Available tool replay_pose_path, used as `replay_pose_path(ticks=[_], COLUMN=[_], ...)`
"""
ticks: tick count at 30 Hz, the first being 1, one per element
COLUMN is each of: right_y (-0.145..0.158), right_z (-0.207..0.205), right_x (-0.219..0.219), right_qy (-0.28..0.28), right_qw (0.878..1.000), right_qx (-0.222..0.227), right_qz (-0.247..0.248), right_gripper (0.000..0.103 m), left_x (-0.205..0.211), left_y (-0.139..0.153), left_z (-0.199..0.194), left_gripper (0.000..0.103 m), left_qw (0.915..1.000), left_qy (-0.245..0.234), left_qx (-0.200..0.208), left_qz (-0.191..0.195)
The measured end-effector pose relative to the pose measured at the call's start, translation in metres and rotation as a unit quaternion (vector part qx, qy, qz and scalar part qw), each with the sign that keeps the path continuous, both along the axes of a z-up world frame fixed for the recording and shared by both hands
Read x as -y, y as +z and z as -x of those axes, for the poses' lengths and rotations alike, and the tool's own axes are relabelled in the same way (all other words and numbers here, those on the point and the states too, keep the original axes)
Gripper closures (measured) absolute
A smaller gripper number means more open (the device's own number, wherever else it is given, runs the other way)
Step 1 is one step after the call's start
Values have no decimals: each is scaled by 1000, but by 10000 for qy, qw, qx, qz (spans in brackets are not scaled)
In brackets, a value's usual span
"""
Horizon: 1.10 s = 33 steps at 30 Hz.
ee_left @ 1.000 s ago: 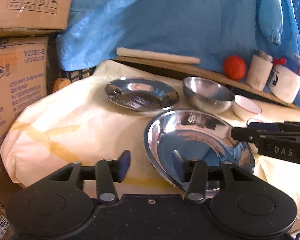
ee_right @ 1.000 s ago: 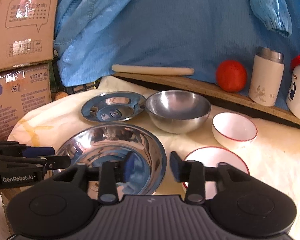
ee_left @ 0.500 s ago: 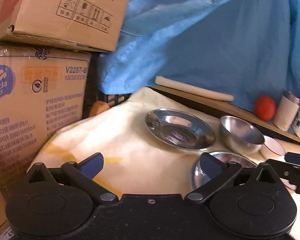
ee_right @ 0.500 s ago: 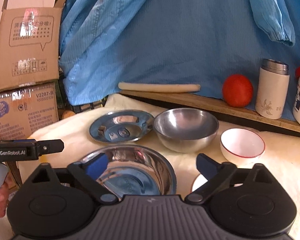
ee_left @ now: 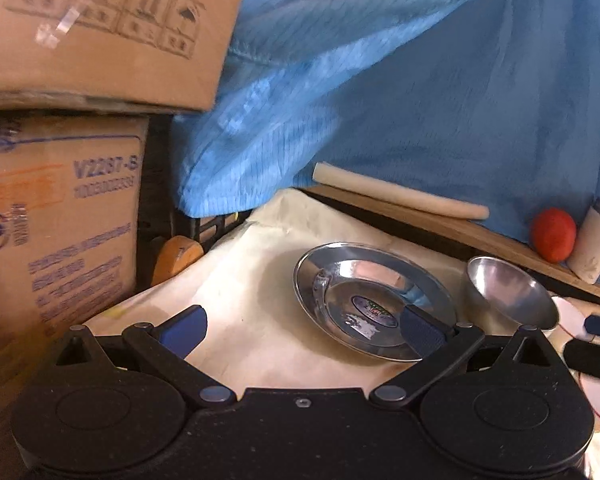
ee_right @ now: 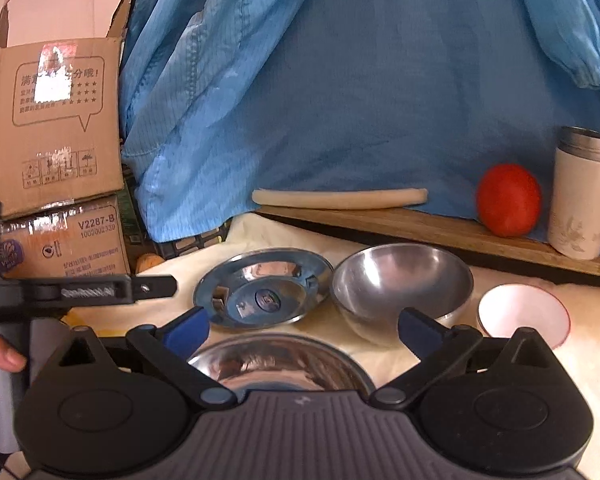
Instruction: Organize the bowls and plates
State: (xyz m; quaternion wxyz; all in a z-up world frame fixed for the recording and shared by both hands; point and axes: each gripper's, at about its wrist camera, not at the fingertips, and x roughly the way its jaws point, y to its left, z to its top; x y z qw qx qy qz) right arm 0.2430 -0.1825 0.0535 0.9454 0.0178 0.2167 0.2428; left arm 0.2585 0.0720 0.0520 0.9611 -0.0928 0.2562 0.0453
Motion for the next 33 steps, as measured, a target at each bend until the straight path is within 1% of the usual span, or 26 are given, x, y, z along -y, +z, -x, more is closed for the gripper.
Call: replay_pose_path(ticks=[6,10,13,18,22,25,28,30,31,33], right_y=[21,27,29,25,17,9,4,1,-2,-6], right_z=[-35,-65,-89,-126,-147,-159,-169,-174,-176,-178], right_x=[1,-9,-18,-41,-59,-70,-81,-86,-89,-92], right_qy=[96,218,372,640,748,765,726,707,702,676], right_qw=[9998,9992,9982,9948,9921,9898,9872,9846,9828,9801], right_qx=[-150,-297,-428,-779,-1008,-1181,-1291,-1369,-1418,-1454], right_qz=[-96,-124,-193,-175,-9,222,590,820,950,1169], right_gripper=[0,1,1,3,3,3,3,5,7,10], left_x=[-3,-5,-8,-13,-13,-13,-14,-14,-14,-14], left_y=[-13,-24,-30,-34,-34,-34,-34,-35,-36,-37], left_z=[-18,-27,-28,-27,-25,-24,-25,-27,-27,-28], left_gripper=[1,1,1,1,1,2,10,17,19,29], left_qw=[9995,9980,9968,9946,9926,9904,9879,9863,9857,9846], left_qy=[-178,-337,-411,-518,-635,-772,-905,-1003,-1035,-1100], left_qx=[-34,-112,-70,73,184,239,229,195,184,141], left_qz=[270,519,682,898,1014,1125,1237,1295,1316,1352])
